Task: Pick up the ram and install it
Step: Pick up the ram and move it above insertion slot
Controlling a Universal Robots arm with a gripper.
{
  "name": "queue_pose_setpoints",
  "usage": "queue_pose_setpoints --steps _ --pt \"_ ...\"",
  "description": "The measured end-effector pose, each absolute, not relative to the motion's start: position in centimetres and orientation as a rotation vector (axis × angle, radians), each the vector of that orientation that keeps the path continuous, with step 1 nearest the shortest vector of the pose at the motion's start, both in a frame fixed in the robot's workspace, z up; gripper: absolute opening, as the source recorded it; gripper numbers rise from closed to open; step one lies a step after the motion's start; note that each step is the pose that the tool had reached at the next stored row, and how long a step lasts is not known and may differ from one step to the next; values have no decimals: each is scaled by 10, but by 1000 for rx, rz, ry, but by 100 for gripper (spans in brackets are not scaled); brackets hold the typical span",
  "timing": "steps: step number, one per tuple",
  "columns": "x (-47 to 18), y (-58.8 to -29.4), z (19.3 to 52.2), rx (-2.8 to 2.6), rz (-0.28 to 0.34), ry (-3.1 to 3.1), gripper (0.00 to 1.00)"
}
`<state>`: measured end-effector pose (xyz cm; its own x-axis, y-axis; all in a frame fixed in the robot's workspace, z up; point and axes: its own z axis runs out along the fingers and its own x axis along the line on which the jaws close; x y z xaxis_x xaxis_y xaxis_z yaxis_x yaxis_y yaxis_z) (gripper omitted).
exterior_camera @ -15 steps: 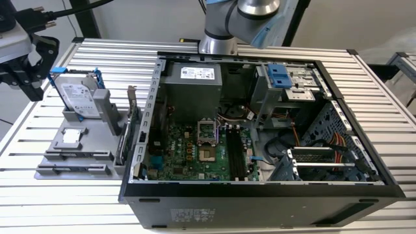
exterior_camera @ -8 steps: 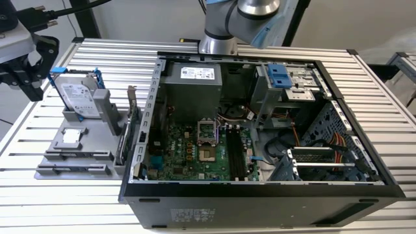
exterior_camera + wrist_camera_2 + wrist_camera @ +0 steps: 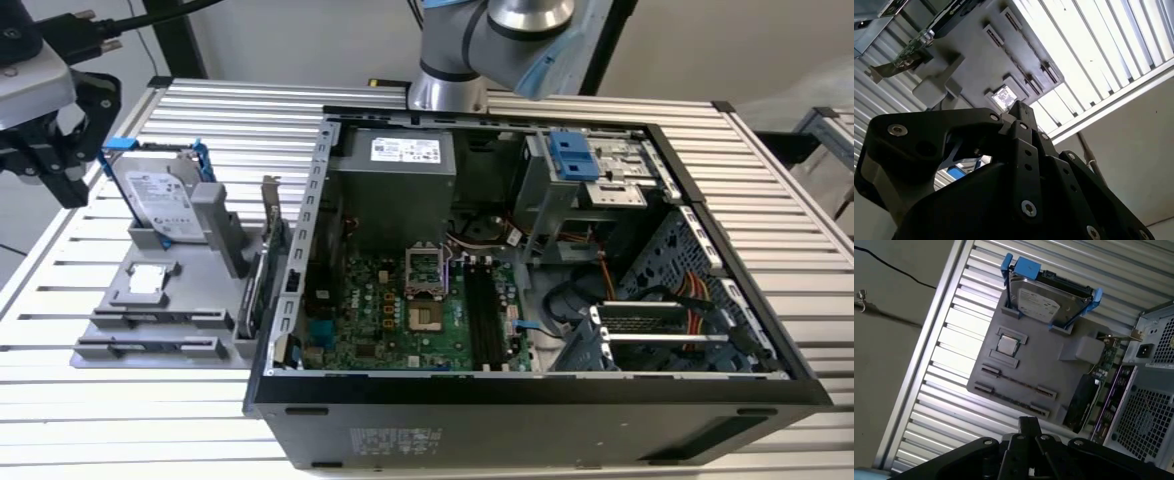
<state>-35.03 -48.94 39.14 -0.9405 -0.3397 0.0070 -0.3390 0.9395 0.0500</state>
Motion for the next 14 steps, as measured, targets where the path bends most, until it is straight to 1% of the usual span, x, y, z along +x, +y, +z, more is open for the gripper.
queue_pose_setpoints --steps 14 --pt "-350 -489 391 634 -74 -3059 0"
